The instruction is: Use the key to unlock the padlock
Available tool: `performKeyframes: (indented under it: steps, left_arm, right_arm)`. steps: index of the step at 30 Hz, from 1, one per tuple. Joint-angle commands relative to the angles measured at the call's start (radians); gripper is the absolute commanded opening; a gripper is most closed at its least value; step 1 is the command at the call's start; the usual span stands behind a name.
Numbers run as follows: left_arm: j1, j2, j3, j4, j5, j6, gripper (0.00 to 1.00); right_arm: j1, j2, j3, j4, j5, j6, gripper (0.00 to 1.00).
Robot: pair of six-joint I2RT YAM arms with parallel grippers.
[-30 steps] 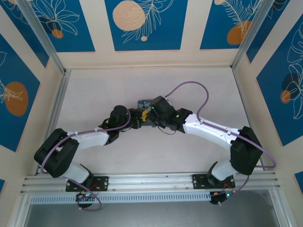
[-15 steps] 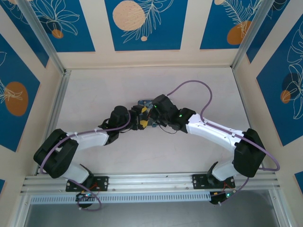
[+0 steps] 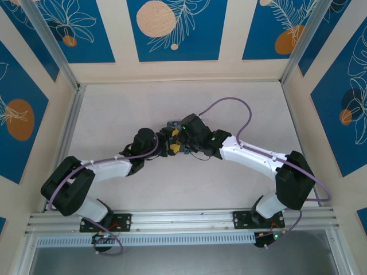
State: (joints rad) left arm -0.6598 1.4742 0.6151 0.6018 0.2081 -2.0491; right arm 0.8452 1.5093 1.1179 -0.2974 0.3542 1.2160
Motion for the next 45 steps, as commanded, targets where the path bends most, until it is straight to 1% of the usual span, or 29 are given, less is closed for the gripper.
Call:
performKeyframes:
  steps: [1, 3, 9, 28, 34, 38, 45]
  left_arm:
    - [-0.013, -0.01, 0.004, 0.029, 0.004, -0.009, 0.54]
    - [-0.013, -0.015, 0.0, 0.025, 0.0, -0.009, 0.48]
    - [-0.013, -0.034, -0.013, -0.001, -0.016, -0.004, 0.37]
    - [-0.013, -0.044, -0.01, -0.047, -0.027, 0.014, 0.17]
    - [-0.013, -0.04, -0.006, -0.047, -0.026, 0.017, 0.08]
    - [-0.013, -0.034, -0.003, -0.046, -0.025, 0.022, 0.0]
    - [-0.013, -0.026, -0.003, -0.049, -0.022, 0.027, 0.0]
  right_arm:
    - [0.009, -0.005, 0.009, 0.025, 0.003, 0.028, 0.0]
    - [0.009, -0.015, -0.003, 0.026, 0.008, 0.031, 0.0]
    - [0.008, -0.041, -0.027, 0.026, 0.02, 0.037, 0.0]
    - [0.002, -0.051, -0.041, 0.028, 0.021, 0.042, 0.0]
    - [-0.003, -0.054, -0.042, 0.03, 0.016, 0.038, 0.0]
    - [-0.008, -0.054, -0.045, 0.032, 0.015, 0.039, 0.0]
    - [-0.012, -0.065, -0.058, 0.037, 0.014, 0.04, 0.0]
